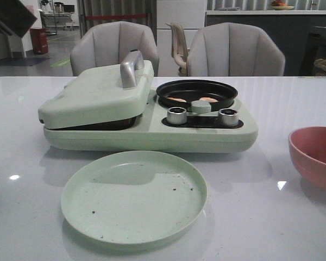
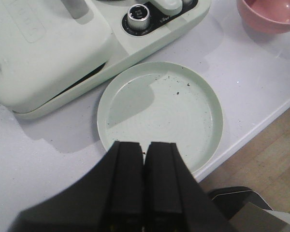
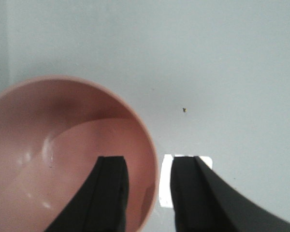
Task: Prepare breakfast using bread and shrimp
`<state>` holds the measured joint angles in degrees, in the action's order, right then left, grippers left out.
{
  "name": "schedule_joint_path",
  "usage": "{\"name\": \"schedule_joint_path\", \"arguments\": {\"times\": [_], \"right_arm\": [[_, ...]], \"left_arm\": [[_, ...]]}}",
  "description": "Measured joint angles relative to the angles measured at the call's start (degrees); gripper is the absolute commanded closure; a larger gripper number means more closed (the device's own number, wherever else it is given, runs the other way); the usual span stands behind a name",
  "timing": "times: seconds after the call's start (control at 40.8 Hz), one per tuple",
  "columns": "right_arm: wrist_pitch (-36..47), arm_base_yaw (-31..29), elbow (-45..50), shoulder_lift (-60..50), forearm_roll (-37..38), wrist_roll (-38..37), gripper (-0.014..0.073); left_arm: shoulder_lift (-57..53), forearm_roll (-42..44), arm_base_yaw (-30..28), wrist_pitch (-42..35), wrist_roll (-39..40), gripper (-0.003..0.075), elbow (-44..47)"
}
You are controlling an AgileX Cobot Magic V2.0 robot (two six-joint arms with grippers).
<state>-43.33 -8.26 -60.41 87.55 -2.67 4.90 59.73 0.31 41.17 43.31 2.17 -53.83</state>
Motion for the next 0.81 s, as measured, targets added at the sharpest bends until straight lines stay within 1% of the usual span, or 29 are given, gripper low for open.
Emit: {"name": "schedule_joint_path", "arguments": {"times": [0.147, 0.27, 0.441, 0.809], "right_arm": [[-1.64, 2.92, -0.08, -7.88, 0.00, 0.12, 0.0235], [-3.33, 6.69, 0.16, -14.53, -0.10, 0.12, 0.0235], [-5.38, 11.47, 3.09, -24.62, -0.47, 0.12, 0.0235], [-9.04, 11.99, 16.70, -43.39, -0.84, 0.12, 0.0235]], "left_arm": [[0.00, 0.00, 0.00, 0.00, 0.00, 0.0620, 0.00], [0.00, 0.00, 0.00, 0.00, 0.00, 0.0620, 0.00], [0.00, 0.00, 0.00, 0.00, 0.00, 0.0620, 0.00], [0.00, 0.00, 0.00, 0.00, 0.00, 0.0620, 0.00]]}}
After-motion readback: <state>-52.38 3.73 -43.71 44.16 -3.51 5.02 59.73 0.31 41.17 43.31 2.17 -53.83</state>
